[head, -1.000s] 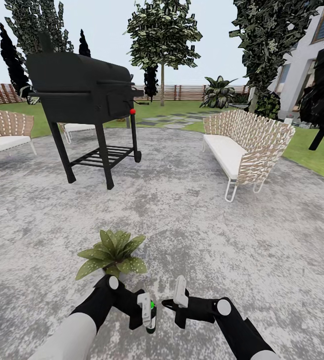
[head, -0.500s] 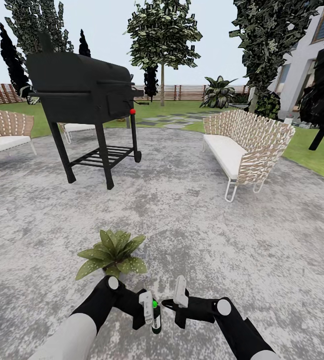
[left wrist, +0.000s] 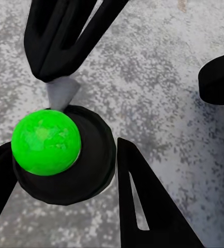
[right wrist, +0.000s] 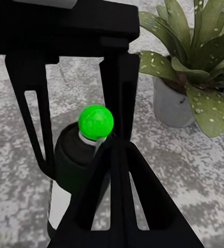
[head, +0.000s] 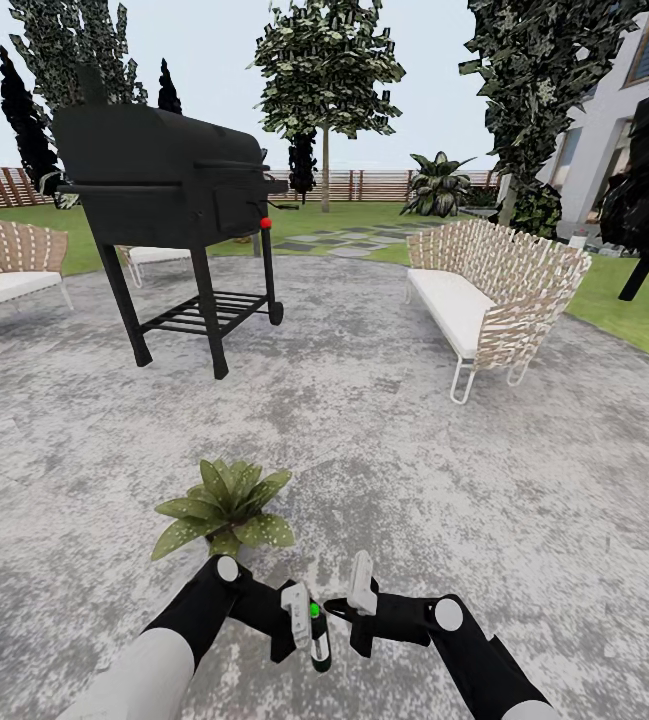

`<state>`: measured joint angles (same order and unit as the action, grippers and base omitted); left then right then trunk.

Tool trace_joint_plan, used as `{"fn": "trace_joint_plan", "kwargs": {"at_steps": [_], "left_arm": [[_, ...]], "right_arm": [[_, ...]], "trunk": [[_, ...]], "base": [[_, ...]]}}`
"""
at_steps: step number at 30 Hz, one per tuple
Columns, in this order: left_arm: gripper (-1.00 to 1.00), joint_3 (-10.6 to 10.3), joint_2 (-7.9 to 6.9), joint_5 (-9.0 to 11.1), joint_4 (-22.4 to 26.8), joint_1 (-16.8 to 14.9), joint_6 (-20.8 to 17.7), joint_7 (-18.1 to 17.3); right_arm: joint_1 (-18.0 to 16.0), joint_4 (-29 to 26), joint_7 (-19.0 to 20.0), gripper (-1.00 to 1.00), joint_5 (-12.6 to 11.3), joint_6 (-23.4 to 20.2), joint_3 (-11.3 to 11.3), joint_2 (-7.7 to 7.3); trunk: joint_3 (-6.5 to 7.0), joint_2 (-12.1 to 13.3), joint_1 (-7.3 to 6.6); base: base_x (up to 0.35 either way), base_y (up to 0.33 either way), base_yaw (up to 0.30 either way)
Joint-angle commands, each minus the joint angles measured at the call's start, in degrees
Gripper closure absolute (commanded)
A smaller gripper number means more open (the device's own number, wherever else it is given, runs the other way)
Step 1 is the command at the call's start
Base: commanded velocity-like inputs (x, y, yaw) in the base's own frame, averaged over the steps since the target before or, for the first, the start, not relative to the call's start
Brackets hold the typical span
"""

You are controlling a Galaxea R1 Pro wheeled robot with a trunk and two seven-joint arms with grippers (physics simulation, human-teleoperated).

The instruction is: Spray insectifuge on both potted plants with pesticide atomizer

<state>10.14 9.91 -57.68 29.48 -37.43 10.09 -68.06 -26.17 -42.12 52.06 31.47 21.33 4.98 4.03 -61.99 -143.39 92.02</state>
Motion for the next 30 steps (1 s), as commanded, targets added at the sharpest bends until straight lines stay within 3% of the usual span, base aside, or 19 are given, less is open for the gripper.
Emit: {"fn": "trace_joint_plan", "kwargs": {"at_steps": [1, 8, 13, 17, 21, 27, 28, 30], "left_arm": [[1.0, 0.49, 0.09, -0.55, 0.05, -0.05, 0.58, -0.14], [1.0, 0.49, 0.09, -0.34, 0.05, -0.1, 0.55, -0.14], [1.0, 0.44, 0.09, 1.38, 0.07, -0.1, 0.57, 0.12], [1.0, 0.0, -0.17, 0.22, 0.6, 0.04, 0.43, 0.45], [1.0, -0.03, -6.11, -3.68, 0.69, 0.21, 0.45, 0.48], [1.0, 0.0, -12.66, -4.45, 0.33, 1.9, 0.54, 0.56], [1.0, -0.02, -13.47, -4.48, 0.58, 3.05, 0.59, 0.56], [1.0, -0.03, -14.58, -4.53, 0.75, 4.36, 1.11, 0.56]], "right_arm": [[-0.02, -0.07, 0.03, 1.0, 0.44, 0.26, -0.06, 0.02], [-0.02, -0.07, 0.03, 1.0, 0.44, 0.25, -0.06, 0.01], [-0.02, -0.07, 0.03, 1.0, 0.44, 0.27, -0.06, 0.02], [-0.02, -0.07, -0.02, 1.0, 0.44, 0.22, -0.06, -0.02], [-0.02, -0.07, -0.03, 1.0, 0.44, 0.23, -0.06, -0.07], [-0.02, 0.07, -0.03, 1.0, 0.44, 0.2, -0.14, -0.12], [-0.02, 0.1, -0.07, -1.0, 0.44, 0.2, -0.19, -0.18], [-0.02, 0.28, -0.12, -1.0, 0.44, 0.23, -0.22, -0.28]], "trunk": [[-0.05, -0.02, -0.01], [-0.05, -0.02, -0.01], [-0.05, -0.02, -0.01], [-0.05, -0.02, -0.01], [-0.05, -0.02, -0.01], [-0.05, -0.02, -0.01], [-0.05, -0.02, -0.01], [-0.05, -0.02, -0.01]], "base": [[0.0, 0.0, 0.0], [0.0, 0.0, 0.0], [0.0, 0.0, 0.0], [0.0, 0.0, 0.0], [0.0, 0.0, 0.0], [0.0, 0.0, 0.0], [0.0, 0.0, 0.0], [0.0, 0.0, 0.0]]}}
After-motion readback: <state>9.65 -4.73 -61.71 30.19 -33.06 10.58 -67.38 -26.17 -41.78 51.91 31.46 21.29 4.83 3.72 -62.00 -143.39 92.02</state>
